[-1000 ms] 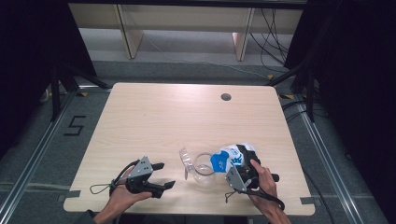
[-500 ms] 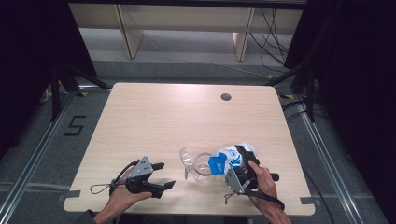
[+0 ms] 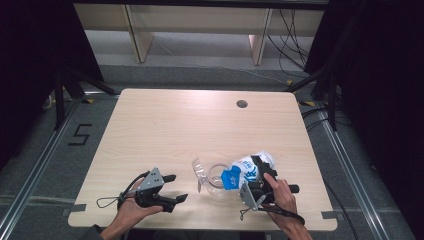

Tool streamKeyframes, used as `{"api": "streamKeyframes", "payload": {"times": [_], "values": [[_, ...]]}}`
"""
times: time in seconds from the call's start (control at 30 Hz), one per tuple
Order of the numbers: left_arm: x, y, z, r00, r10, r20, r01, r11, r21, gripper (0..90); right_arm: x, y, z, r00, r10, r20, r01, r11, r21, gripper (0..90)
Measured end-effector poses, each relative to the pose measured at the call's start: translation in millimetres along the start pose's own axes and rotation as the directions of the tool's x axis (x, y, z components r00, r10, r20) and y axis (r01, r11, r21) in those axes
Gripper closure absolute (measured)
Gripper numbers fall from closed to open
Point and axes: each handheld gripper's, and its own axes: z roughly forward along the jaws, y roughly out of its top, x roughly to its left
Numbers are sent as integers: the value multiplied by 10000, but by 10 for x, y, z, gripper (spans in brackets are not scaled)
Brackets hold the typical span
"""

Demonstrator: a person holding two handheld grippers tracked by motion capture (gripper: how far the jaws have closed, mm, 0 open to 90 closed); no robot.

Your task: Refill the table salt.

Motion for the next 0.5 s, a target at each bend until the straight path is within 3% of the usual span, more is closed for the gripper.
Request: {"api": "streamKeyframes", "payload": {"times": [0.07, 0.1, 0.13, 0.17, 0.2, 0.23, 0.3, 0.33, 0.37, 0.5], "values": [[1, 1, 0, 10000, -3, 0, 3, 10000, -6, 212, 3, -1, 0, 10000, -24, 56, 24, 10000, -15, 438], [2, 1, 0, 10000, -6, -6, 6, 10000, -1, 212, -16, 3, -2, 9994, -320, 143, 321, 9995, -42, 439], [2, 0, 1, 10000, -11, -5, 11, 10000, -9, 212, 3, -3, 0, 10000, -1, 78, 1, 10000, -32, 439], [1, 0, 0, 10000, -7, -4, 7, 10000, -4, 212, 0, -5, 3, 9999, -70, 112, 71, 9999, -85, 439], [0, 0, 0, 10000, -9, -2, 9, 10000, -9, 212, -24, 2, -4, 9987, -478, 199, 478, 9988, -37, 439], [1, 0, 0, 10000, -1, -2, 1, 10000, 0, 212, 0, -7, 0, 9998, -117, 135, 118, 9999, -38, 439], [2, 0, 0, 10000, -3, -2, 3, 10000, 6, 212, 0, -7, -8, 9992, -234, 310, 233, 9997, 29, 439], [2, 0, 1, 10000, -6, 6, 6, 10000, -7, 212, -27, 0, -11, 9970, -679, 378, 679, 9977, 10, 439], [2, 0, 1, 10000, -7, 1, 7, 10000, -4, 212, -32, -2, -8, 9966, -749, 345, 752, 9972, -59, 439], [2, 0, 0, 10000, -14, -1, 14, 10000, -19, 212, -6, -23, 3, 9983, -477, 321, 484, 9986, -213, 439]]}}
